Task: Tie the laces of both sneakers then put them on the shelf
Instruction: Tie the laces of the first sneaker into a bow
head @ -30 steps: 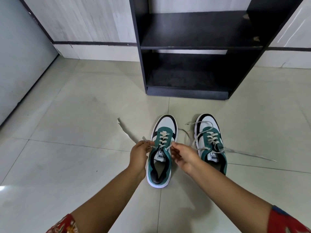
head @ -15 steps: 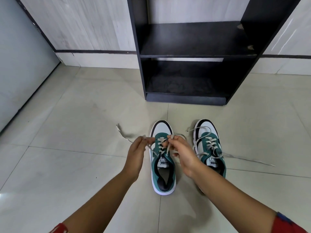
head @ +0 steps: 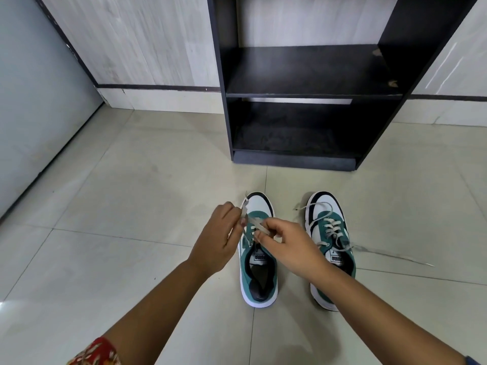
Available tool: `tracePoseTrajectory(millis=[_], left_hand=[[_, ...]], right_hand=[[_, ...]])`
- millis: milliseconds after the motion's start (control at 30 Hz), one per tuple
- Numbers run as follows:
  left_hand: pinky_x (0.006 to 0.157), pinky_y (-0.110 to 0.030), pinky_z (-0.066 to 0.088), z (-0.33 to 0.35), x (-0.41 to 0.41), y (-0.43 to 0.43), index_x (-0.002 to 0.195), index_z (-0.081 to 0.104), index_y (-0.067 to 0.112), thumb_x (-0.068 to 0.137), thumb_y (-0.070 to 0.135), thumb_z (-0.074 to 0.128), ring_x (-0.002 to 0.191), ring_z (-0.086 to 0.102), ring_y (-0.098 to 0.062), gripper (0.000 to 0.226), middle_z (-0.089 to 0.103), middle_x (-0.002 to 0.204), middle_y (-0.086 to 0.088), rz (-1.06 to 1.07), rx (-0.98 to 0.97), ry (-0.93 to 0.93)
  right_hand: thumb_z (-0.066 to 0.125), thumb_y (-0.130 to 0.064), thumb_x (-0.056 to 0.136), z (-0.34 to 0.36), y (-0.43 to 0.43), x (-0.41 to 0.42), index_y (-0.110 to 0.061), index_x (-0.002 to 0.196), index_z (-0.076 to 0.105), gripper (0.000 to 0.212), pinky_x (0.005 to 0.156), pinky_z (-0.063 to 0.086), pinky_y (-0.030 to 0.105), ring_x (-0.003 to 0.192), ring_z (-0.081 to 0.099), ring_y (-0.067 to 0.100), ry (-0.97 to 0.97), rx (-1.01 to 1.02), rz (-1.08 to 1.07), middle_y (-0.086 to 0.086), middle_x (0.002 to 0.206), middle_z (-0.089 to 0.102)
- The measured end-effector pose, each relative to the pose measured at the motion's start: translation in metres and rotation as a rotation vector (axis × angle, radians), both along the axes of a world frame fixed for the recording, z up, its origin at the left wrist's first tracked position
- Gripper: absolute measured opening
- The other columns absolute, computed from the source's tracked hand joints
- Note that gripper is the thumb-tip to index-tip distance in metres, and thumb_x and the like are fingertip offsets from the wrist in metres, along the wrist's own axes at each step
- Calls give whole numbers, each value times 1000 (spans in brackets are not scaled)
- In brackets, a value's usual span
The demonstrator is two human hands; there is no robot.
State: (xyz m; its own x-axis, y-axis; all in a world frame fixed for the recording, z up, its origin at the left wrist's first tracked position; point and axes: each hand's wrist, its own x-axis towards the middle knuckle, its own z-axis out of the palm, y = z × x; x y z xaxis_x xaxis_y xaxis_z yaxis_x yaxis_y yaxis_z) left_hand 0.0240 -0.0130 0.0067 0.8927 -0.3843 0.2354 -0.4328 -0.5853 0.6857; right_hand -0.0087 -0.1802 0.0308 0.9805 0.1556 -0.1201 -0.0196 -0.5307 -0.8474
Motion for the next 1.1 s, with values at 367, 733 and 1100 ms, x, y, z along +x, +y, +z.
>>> tracePoseTrajectory(millis=[367,733,1100], left_hand=[[49,-28,30,19,2,-13,65,51,16,88,27,44,52,41,-16,27,50,54,-1,311,71,170],[51,-27,24,31,5,-13,49,42,20,82,27,51,46,30,-10,36,37,43,5,220,-30,411],[49,-30,26,23,2,13,59,42,7,83,43,60,48,31,-17,47,36,48,0,567,-90,198]], right_hand=[[61,-18,80,-5,-3,-14,-24,78,48,14,76,46,32,79,56,12,-247,24,-4,-11,77,57],[58,-27,89,-19,11,-1,-23,100,63,13,77,33,12,93,42,13,-210,-97,-104,-14,84,38],[58,-10,83,13,-46,19,-19,43,36,46,49,32,25,42,31,14,76,339,-497,-6,42,32]])
